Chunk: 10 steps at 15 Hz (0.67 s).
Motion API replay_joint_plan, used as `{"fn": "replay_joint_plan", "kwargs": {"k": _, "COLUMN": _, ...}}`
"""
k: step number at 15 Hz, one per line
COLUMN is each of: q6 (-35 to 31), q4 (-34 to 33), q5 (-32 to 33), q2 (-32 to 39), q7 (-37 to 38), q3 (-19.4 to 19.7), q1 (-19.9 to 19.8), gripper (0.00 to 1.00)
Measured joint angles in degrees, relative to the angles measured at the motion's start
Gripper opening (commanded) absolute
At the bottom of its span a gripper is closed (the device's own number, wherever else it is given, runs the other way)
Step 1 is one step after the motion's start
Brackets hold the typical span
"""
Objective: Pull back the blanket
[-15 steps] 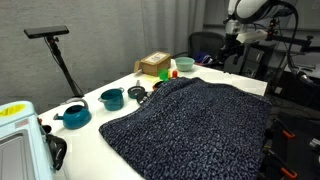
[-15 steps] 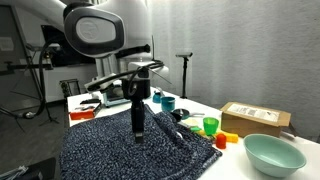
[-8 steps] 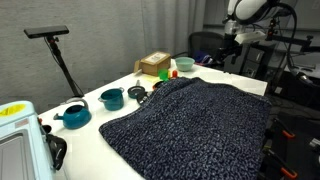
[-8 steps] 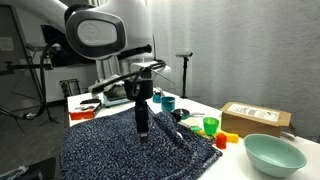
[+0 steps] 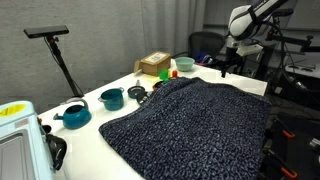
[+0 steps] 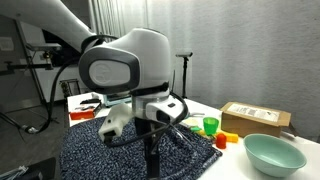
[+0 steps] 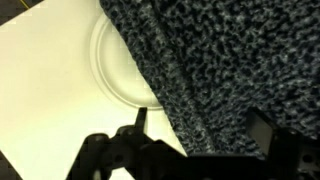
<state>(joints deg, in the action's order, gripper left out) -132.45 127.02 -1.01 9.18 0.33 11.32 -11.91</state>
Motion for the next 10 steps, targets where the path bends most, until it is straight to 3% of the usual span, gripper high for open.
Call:
{"fn": "replay_joint_plan", "kwargs": {"k": 7, "q6": -4.15, "q4": -2.87, "q5": 0.67, "q2": 9.05, "q7": -2.64, "q3": 1.31, "q1": -1.90, "gripper": 1.00}}
{"fn": "replay_joint_plan", "kwargs": {"k": 10, "q6": -1.82, "q4": -4.03, "q5": -5.92, "q2": 11.65, "q7": -10.00, "q3": -0.39, "q1": -4.74, "gripper": 1.00}}
